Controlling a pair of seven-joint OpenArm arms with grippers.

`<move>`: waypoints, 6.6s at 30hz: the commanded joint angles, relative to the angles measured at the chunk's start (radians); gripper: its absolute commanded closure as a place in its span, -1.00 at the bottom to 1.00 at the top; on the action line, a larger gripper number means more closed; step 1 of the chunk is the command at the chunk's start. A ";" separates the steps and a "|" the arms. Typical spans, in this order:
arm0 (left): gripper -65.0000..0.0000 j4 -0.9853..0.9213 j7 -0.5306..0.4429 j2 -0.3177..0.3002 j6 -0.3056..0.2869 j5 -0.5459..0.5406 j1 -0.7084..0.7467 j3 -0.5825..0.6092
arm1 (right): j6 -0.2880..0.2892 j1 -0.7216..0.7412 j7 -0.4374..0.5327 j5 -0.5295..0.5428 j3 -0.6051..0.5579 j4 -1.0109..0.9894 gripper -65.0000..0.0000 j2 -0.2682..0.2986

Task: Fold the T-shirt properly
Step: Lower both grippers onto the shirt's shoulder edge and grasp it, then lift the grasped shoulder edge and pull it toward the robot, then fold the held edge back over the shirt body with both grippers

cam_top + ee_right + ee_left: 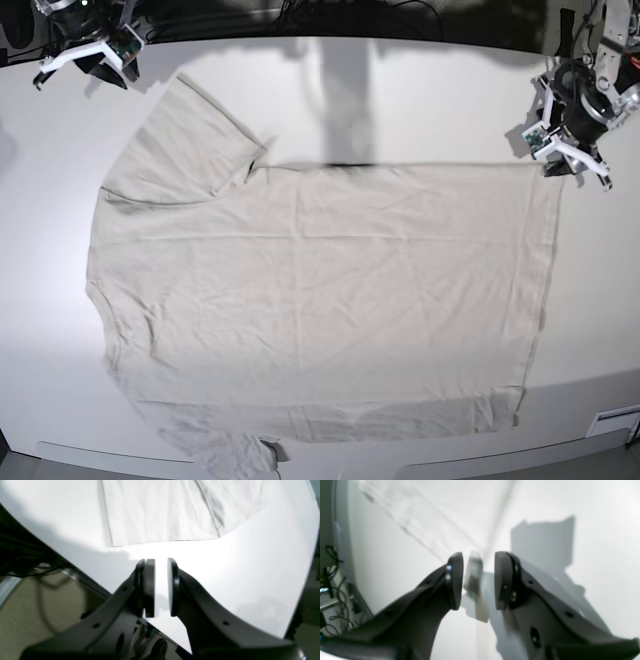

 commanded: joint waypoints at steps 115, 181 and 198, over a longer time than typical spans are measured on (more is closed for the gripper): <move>1.00 0.228 0.251 -0.053 0.362 -0.500 0.446 0.021 | -0.029 0.048 -0.021 0.189 -0.136 -0.113 1.00 0.246; 1.00 0.001 0.121 0.026 0.170 -0.576 -0.093 -0.177 | 0.110 0.944 -0.034 0.362 -0.346 -0.492 1.00 0.085; 0.33 -0.056 0.098 0.022 0.171 -0.628 -0.093 -0.177 | 0.101 0.988 -0.028 0.402 -0.346 -0.557 0.27 0.082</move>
